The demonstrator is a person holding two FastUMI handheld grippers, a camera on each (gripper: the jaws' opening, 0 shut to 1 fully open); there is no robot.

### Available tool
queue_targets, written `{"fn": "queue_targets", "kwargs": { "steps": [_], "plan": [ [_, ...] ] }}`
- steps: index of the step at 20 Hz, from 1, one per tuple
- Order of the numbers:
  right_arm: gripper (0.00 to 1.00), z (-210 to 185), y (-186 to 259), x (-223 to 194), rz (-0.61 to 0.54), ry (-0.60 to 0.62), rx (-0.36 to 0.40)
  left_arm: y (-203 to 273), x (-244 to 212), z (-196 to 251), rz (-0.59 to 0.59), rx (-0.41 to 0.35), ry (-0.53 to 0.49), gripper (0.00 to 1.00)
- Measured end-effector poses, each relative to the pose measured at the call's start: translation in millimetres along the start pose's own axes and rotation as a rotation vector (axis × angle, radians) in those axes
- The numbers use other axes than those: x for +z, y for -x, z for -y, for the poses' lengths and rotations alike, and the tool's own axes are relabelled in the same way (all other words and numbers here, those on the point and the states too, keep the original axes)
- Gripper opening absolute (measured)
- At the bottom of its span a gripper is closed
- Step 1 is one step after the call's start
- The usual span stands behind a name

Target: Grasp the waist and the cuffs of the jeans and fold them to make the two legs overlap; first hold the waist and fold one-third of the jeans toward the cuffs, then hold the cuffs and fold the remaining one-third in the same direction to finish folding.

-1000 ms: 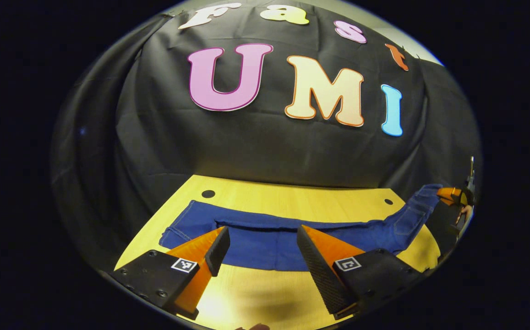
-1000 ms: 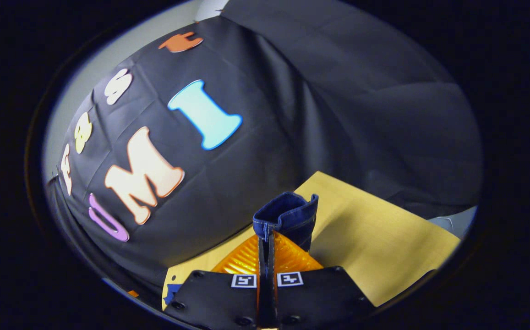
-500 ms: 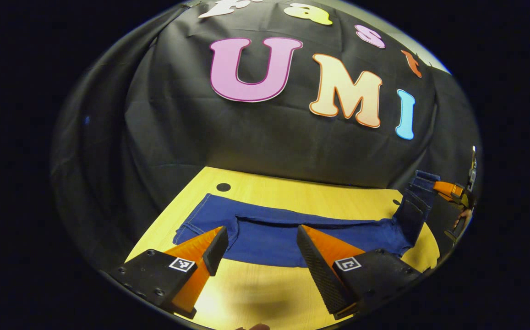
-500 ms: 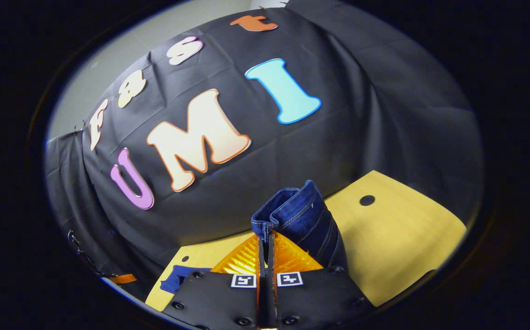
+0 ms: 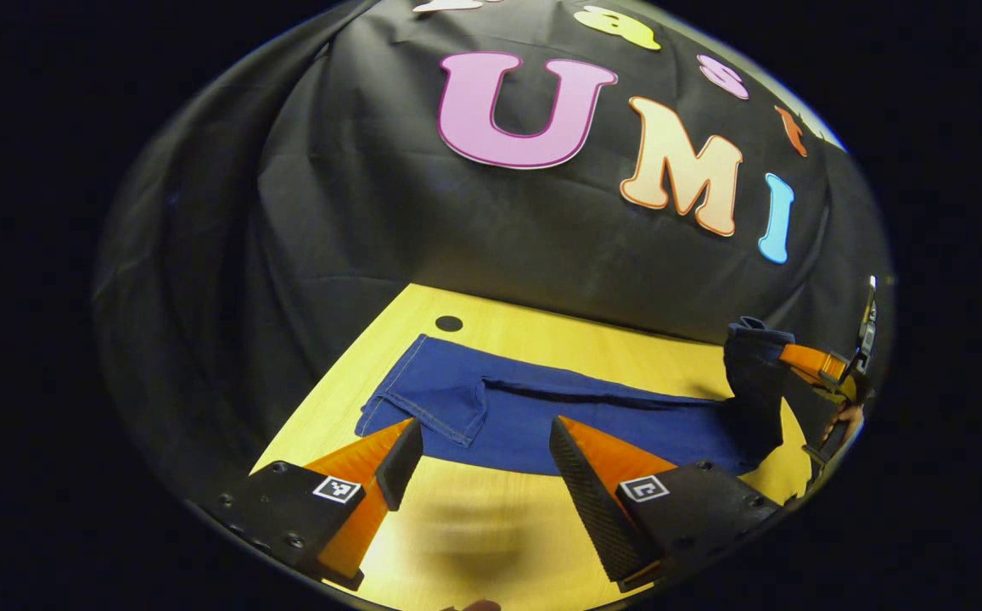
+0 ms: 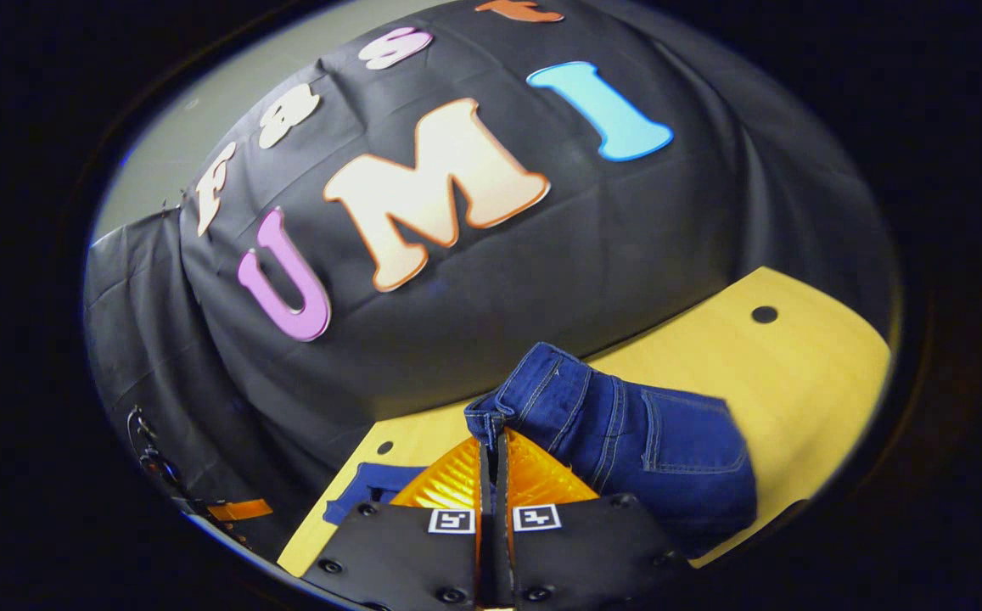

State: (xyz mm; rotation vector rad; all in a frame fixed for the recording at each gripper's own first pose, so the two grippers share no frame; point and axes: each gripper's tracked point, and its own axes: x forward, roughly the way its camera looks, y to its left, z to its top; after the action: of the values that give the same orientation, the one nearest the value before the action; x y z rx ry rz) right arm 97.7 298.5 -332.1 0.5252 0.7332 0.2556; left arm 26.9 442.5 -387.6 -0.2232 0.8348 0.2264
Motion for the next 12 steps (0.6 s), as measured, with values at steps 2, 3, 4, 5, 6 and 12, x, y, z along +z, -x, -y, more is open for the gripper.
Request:
{"fn": "queue_targets", "kwargs": {
  "steps": [2,3,4,5,6,12],
  "plan": [
    [0.02,-18,-12,-34,-0.046,0.014,0.027,-2,-2,-12,-0.012,0.002,0.008,0.94],
    [0.02,-24,-18,-51,-0.072,0.015,0.028,-4,-4,-19,-0.021,0.003,0.012,0.95],
    [0.02,-26,-24,-70,-0.099,0.018,0.022,-6,-6,-26,-0.029,0.006,0.015,0.95],
    [0.02,-25,-29,-88,-0.131,0.025,0.01,-9,-9,-33,-0.038,0.007,0.015,0.95],
    [0.0,-23,-31,-107,-0.162,0.034,-0.003,-14,-11,-41,-0.048,0.007,0.009,0.95],
    [0.03,-11,-20,-164,-0.292,0.074,-0.072,-56,-27,-86,-0.149,-0.013,-0.101,0.95]
  ]
}}
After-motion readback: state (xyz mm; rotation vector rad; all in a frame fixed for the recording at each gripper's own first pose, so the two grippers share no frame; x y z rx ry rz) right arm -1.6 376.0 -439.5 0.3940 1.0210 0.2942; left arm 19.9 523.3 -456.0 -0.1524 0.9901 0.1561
